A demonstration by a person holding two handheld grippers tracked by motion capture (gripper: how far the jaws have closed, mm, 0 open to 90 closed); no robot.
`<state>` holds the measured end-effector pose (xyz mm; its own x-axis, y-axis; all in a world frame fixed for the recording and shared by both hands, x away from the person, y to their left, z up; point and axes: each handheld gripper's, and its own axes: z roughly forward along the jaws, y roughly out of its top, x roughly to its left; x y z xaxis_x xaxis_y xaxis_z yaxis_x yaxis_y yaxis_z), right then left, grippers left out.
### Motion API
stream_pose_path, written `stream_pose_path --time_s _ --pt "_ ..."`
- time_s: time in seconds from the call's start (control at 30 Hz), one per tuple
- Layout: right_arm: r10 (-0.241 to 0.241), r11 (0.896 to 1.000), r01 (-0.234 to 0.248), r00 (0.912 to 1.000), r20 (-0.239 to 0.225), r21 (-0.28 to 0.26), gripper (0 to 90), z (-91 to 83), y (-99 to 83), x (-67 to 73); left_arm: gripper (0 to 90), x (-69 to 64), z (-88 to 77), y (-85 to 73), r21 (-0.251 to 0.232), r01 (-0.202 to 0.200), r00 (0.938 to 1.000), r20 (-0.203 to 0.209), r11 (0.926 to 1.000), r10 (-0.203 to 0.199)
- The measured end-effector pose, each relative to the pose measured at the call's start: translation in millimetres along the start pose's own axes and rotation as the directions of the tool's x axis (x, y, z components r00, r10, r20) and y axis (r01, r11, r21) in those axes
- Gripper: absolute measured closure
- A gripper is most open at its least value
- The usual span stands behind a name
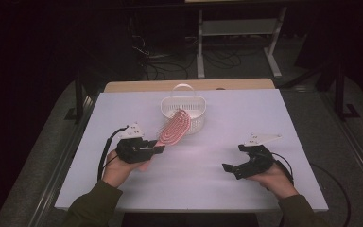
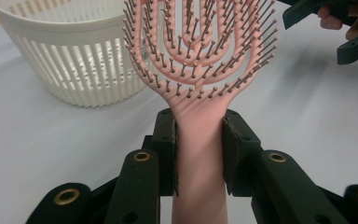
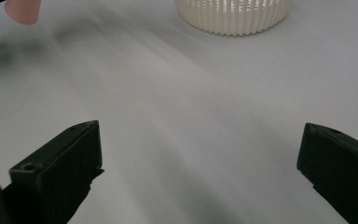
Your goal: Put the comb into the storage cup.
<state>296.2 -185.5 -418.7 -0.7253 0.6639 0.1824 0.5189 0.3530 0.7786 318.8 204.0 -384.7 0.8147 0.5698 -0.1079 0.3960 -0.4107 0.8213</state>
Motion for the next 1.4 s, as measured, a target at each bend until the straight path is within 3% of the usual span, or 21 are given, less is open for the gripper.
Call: stream_pose_path --time_s 0.27,0.67,1.4 --pt "0.037 0.999 -0.037 0.9993 0.006 -0.007 0.0 -0.9 2.3 0.3 70.3 -6.6 3.8 -0.7 -0.022 -0.008 1.0000 0.000 0.9997 0.008" --pt "0.040 0.998 -0.040 0.9992 -0.008 -0.047 0.0 10.1 18.1 3.7 70.4 -7.7 4.3 -4.0 -0.058 0.011 0.9999 -0.007 0.9983 -0.012" --pt "0.045 0.995 -0.052 0.9962 -0.074 -0.086 0.0 18.4 33.3 10.4 70.3 -18.8 15.7 -7.6 -0.041 -0.024 0.9995 -0.021 0.9989 0.023"
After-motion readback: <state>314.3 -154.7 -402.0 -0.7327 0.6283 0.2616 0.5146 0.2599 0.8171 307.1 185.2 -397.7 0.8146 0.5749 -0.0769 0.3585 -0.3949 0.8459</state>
